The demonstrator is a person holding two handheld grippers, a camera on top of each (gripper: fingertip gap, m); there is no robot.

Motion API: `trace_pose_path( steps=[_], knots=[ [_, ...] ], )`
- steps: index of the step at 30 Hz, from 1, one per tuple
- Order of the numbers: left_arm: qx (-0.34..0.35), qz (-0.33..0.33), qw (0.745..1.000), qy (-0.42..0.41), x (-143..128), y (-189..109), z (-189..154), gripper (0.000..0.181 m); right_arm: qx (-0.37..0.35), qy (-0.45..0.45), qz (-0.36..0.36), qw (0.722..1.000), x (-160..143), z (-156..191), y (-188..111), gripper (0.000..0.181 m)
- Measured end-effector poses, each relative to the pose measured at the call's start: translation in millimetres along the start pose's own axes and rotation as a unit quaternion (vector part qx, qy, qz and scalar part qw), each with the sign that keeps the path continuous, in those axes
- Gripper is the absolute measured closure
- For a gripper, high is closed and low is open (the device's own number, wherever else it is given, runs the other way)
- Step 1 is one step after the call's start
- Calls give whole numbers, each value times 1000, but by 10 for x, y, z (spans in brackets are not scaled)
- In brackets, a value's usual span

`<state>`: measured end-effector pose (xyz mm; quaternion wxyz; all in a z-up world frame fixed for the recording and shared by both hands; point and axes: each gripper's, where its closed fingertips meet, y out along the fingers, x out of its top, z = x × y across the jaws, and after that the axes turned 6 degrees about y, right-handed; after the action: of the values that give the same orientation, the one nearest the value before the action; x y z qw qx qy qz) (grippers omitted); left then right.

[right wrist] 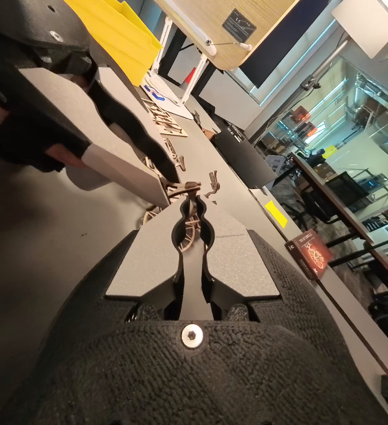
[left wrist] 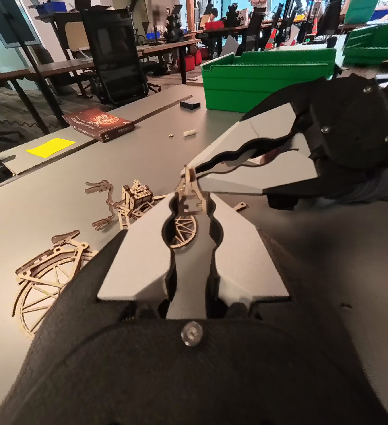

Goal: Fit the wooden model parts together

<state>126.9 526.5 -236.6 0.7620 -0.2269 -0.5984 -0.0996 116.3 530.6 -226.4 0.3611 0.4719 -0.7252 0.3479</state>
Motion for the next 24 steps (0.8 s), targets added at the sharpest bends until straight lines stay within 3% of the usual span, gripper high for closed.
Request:
trace_pose_path(
  steps=[1,6,9,12,18,24],
  knots=[
    [-2,4,1000,2,-13,2,0,159,3,6,-2,1000,15,8,-6,178],
    [-2,-1,1000,-14,-11,-30,49,161,45,101,-24,994,100,2,-47,173],
    [-18,-5,999,-48,-27,-49,87,162,77,157,-61,983,242,-67,-127,156],
    [-98,-39,988,-109,62,-113,6,163,124,205,-96,966,330,-145,-211,151],
    [-230,-114,936,-242,295,-238,-99,164,309,345,-57,884,218,8,-328,144],
    [-280,-127,913,-267,375,-216,-216,165,382,418,-51,823,201,149,-354,157]
  ],
)
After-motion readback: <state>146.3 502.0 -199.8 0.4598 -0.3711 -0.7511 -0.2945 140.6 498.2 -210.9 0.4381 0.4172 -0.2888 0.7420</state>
